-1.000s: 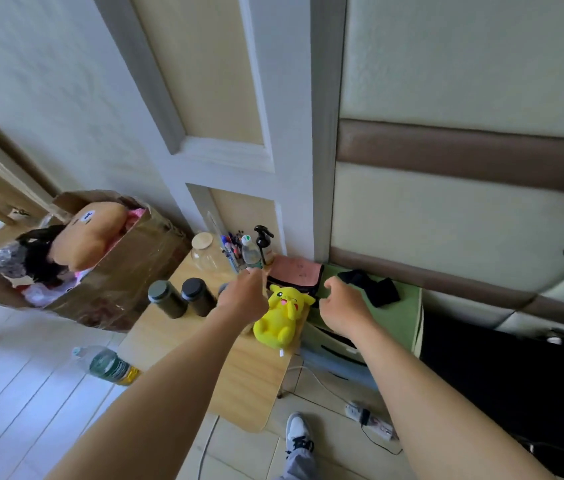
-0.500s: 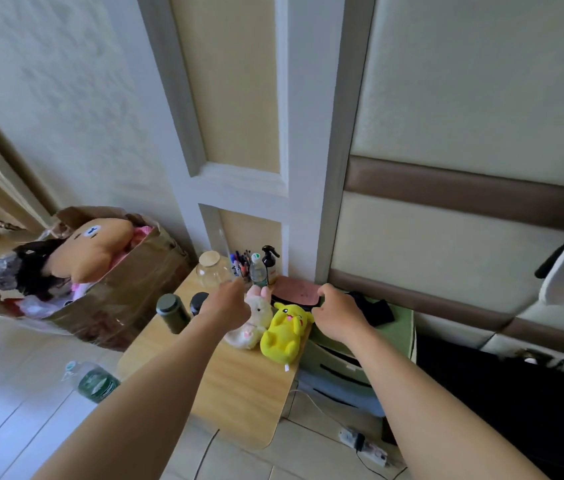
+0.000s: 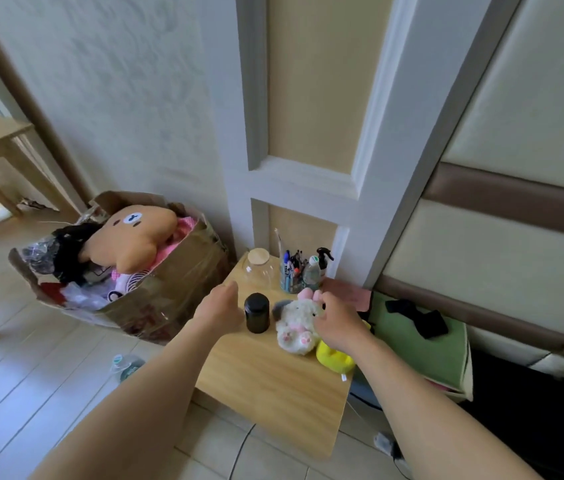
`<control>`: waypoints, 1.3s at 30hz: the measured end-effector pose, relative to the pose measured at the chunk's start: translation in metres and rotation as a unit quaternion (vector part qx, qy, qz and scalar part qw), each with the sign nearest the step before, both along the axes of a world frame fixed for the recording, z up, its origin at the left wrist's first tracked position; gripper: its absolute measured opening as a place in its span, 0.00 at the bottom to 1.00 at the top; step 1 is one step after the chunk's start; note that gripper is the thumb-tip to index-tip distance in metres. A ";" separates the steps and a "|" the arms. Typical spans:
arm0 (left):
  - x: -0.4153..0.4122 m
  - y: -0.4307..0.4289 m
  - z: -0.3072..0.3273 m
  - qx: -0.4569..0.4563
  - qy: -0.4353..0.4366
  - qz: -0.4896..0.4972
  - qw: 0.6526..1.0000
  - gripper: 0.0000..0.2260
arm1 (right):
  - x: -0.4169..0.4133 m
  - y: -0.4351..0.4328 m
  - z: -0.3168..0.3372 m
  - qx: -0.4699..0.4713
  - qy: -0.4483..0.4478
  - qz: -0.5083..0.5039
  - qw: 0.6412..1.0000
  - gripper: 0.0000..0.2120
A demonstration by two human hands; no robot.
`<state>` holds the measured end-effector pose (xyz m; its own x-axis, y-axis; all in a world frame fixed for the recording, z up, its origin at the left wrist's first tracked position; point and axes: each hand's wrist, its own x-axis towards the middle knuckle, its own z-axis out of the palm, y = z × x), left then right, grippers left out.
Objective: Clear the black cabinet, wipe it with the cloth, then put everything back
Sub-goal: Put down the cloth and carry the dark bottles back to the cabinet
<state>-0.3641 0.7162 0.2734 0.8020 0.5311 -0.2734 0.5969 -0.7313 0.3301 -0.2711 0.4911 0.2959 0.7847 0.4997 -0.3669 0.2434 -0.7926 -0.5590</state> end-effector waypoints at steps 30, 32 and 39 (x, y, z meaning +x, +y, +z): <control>0.060 0.135 -0.127 -0.063 0.058 -0.010 0.996 0.31 | 0.076 0.181 -0.144 -0.092 0.023 0.113 0.989 0.16; 0.068 0.150 -0.149 -0.070 0.069 -0.018 0.995 0.35 | 0.085 0.200 -0.162 -0.108 0.013 0.113 0.988 0.20; 0.095 0.183 -0.218 -0.103 0.115 -0.047 0.987 0.41 | 0.108 0.231 -0.232 -0.163 0.034 0.114 0.979 0.33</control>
<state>-0.2689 0.8994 0.0555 0.7483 0.3720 -0.5493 0.6071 -0.7179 0.3408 -0.1633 0.7223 0.0641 0.6347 0.5072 -0.5830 0.4065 -0.8608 -0.3064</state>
